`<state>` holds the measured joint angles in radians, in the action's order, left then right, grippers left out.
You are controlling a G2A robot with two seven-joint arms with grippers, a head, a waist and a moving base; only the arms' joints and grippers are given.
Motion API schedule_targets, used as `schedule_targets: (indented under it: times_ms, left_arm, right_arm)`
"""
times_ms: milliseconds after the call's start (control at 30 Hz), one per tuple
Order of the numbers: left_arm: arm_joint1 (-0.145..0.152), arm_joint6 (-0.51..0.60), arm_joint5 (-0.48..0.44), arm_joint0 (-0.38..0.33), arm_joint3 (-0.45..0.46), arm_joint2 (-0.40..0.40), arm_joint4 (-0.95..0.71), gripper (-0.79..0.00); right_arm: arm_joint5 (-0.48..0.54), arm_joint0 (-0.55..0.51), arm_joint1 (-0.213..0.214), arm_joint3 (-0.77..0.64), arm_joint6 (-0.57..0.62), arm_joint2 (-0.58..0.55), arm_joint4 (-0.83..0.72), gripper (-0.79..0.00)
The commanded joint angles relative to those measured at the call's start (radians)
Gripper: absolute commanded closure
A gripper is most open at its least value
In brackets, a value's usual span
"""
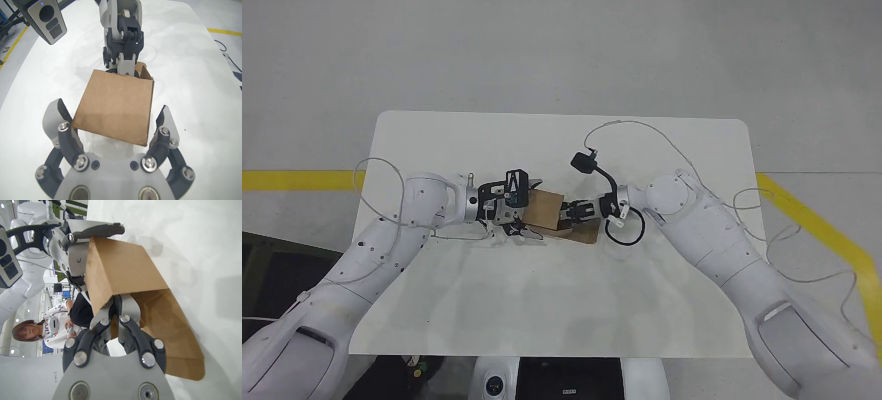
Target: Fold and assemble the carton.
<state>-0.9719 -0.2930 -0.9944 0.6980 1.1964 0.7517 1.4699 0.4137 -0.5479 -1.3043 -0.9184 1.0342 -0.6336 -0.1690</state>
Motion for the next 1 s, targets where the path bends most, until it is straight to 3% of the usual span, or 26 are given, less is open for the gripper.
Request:
schedule_targets:
  times_ms: [0,267,700,967]
  left_arm:
    - [-0.001,0.005,-0.003,0.003,-0.001,0.003,-0.003,-0.785]
    - [-0.006,0.032,-0.006,0.003,0.0,0.014,-0.018,-0.785]
    - [-0.015,0.068,-0.002,0.006,-0.002,0.03,-0.041,-0.785]
    - [-0.019,0.083,-0.005,0.007,-0.002,0.04,-0.049,-0.785]
  right_arm:
    - [0.007,0.005,-0.003,0.014,0.011,-0.003,-0.006,0.0]
    - [-0.018,-0.014,0.036,-0.006,0.047,-0.082,0.021,0.0]
    - [-0.228,-0.22,0.155,-0.352,0.082,-0.3,0.157,0.0]
    - [-0.292,-0.306,0.175,-0.451,0.096,-0.332,0.153,0.0]
